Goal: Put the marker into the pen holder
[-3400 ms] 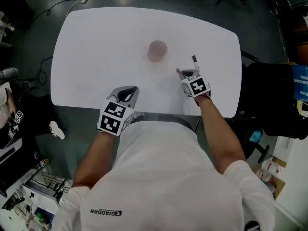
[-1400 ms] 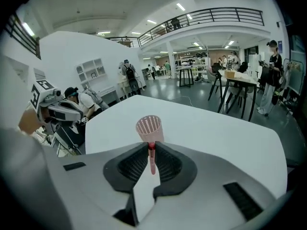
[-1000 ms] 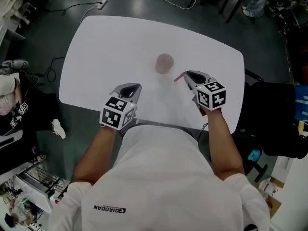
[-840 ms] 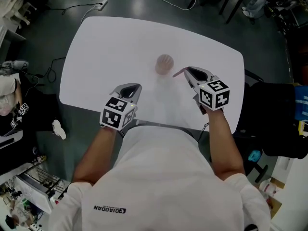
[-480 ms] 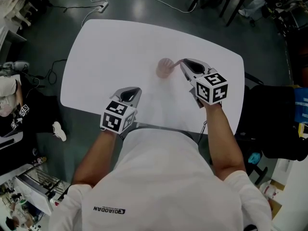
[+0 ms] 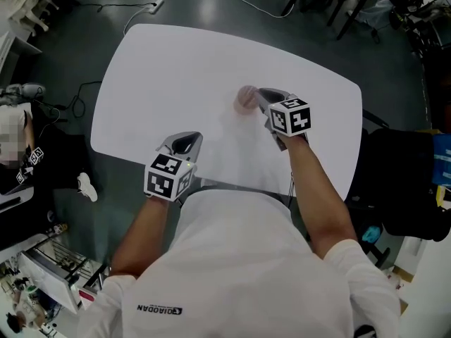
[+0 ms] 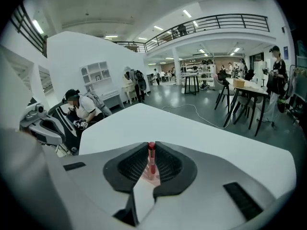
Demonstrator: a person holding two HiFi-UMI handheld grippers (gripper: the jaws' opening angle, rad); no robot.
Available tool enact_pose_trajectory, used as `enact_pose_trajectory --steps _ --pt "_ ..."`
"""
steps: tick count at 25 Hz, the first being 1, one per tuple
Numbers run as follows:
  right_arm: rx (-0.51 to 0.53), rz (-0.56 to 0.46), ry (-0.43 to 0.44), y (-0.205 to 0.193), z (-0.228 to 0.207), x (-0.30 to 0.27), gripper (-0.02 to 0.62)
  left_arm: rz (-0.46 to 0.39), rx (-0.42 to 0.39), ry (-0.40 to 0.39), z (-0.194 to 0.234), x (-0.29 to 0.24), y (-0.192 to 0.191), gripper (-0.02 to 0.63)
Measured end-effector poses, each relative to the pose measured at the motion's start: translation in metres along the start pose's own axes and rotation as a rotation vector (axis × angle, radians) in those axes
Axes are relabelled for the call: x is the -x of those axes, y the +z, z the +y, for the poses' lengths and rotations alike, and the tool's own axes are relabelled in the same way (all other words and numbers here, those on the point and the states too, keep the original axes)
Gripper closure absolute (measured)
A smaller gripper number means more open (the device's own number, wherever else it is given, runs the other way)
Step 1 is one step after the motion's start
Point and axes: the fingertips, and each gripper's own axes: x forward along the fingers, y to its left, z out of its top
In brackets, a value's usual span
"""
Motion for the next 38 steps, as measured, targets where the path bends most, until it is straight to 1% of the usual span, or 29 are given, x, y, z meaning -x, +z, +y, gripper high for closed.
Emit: enact_pose_trajectory --steps 4,6,13,16,20,22,23,25,27,28,31,35,38 --pt "-0.023 0.058 0.015 -0.01 0.001 -0.013 0.534 0.007 0.019 0.003 0.001 0.003 -0.008 0.58" --pt "-0.023 0.079 0.009 -0.015 -0.001 -0.017 0.532 0.009 0.018 -0.001 -0.001 0.002 -0.01 0.58" --pt "-0.014 0.096 -0.039 -0.019 -0.01 -0.021 0.521 0.0 0.008 -0.011 -0.005 0.004 -0.007 0.58" --pt "-0.017 0.082 -0.056 -0.015 -0.011 -0.019 0.52 -0.004 0.001 -0.012 -0.006 0.006 -0.006 0.58" --pt "-0.029 0.053 -0.037 -0.018 -0.002 -0.005 0.522 -0.013 -0.01 -0.016 -0.012 0.01 -0.005 0.58" --pt "-0.032 0.027 -0.036 -0.017 0.004 0.007 0.525 -0.023 -0.007 -0.03 -0.016 0.012 -0.003 0.58" --pt "-0.034 0.011 -0.037 -0.017 0.007 0.014 0.526 -0.032 0.008 -0.046 -0.018 0.012 -0.002 0.58" --pt "-0.045 -0.027 -0.038 -0.015 0.015 0.028 0.533 -0.053 0.066 -0.088 -0.019 0.013 0.001 0.58" --pt "-0.064 -0.066 -0.032 -0.014 0.025 0.043 0.541 -0.064 0.102 -0.107 -0.018 0.014 0.003 0.58" --pt "-0.074 -0.086 -0.028 -0.015 0.03 0.051 0.548 -0.064 0.095 -0.105 -0.018 0.015 0.004 0.58" --pt "-0.097 -0.139 -0.017 -0.017 0.046 0.078 0.564 -0.061 0.033 -0.104 -0.023 0.016 0.008 0.58" --pt "-0.116 -0.211 -0.011 -0.016 0.067 0.112 0.575 -0.071 -0.024 -0.131 -0.033 0.018 0.014 0.58" --pt "-0.149 -0.258 -0.007 -0.02 0.081 0.136 0.576 -0.072 -0.075 -0.152 -0.045 0.02 0.016 0.58"
